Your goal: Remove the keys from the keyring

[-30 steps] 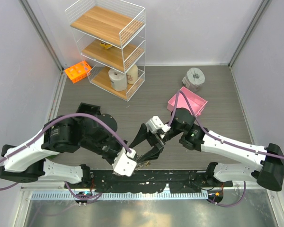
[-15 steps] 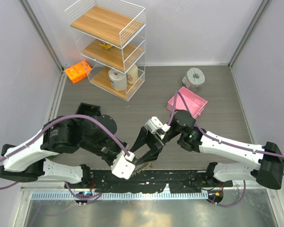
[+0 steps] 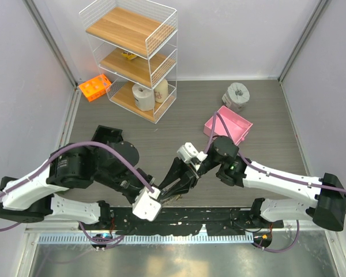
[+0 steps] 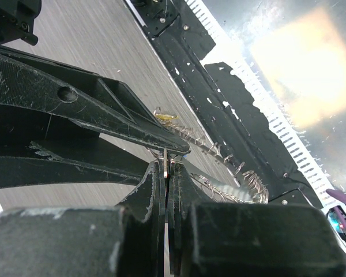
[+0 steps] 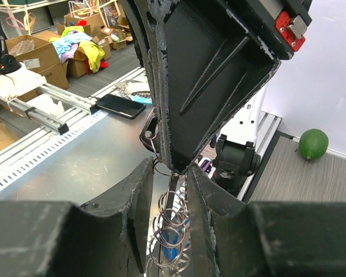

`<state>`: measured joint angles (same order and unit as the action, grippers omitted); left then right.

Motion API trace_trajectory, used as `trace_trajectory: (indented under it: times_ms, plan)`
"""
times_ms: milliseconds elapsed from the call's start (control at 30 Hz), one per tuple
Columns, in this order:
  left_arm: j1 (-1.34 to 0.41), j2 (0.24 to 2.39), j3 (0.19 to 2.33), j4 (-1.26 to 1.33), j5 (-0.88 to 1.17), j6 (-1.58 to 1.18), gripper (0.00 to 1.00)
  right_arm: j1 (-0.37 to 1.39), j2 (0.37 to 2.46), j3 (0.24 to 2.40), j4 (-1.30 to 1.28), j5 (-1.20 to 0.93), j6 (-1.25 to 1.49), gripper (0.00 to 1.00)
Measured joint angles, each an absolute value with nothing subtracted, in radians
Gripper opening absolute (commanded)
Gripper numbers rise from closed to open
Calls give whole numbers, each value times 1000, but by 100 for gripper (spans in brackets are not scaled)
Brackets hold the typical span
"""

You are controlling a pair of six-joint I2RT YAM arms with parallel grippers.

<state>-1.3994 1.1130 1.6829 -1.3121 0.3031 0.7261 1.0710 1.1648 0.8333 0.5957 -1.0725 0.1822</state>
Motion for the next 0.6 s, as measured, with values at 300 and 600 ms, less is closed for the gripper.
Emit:
trace_trajectory:
  times_ms: [300, 600]
  plan:
    - [-1400, 1106, 1650, -1285, 239, 699, 0, 1073, 1100, 809, 473, -958, 109, 5]
    - [-1391, 1187, 1650, -1309, 45, 566, 0, 1086, 956, 739, 271, -688, 33, 5]
